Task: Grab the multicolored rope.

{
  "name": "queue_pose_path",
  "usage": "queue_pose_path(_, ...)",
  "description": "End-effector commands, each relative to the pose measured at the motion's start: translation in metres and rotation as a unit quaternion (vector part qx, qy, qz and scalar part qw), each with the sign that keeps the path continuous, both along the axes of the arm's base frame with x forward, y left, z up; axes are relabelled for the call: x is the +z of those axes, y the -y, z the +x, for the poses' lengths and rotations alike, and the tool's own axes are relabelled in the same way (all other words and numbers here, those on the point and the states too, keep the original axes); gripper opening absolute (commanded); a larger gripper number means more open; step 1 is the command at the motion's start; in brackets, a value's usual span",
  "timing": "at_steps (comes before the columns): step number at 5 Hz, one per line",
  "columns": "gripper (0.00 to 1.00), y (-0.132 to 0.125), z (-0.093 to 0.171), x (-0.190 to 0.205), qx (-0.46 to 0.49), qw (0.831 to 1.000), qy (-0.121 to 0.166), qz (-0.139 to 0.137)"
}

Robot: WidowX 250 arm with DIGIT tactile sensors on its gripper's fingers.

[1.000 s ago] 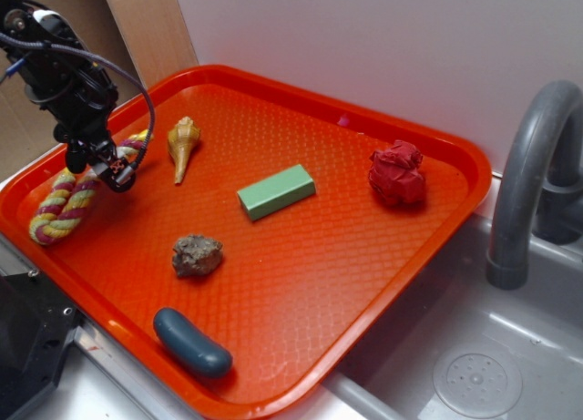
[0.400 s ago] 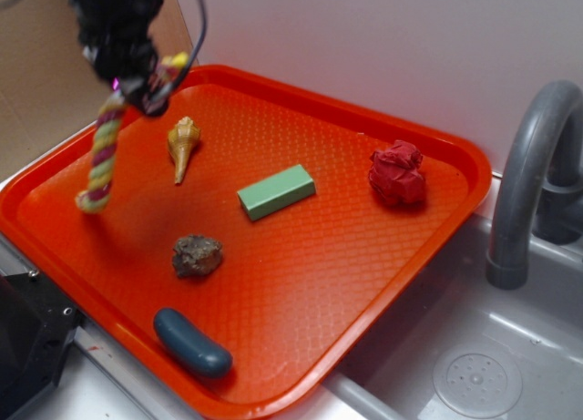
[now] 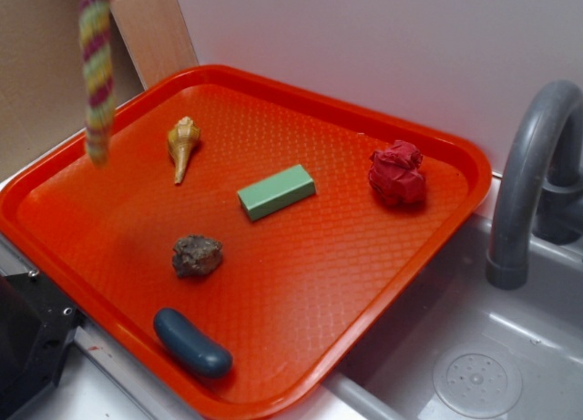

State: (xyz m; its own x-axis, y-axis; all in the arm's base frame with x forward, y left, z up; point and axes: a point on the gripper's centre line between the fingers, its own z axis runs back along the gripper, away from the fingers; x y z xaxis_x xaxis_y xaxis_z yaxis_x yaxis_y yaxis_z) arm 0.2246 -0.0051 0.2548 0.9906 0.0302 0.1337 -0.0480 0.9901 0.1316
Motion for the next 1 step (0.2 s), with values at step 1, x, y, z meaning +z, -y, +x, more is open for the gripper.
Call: queue_pose_path(1, 0.0, -0.0234, -0.0006, 0.059, -0.01, 1.0, 0.026, 0.002)
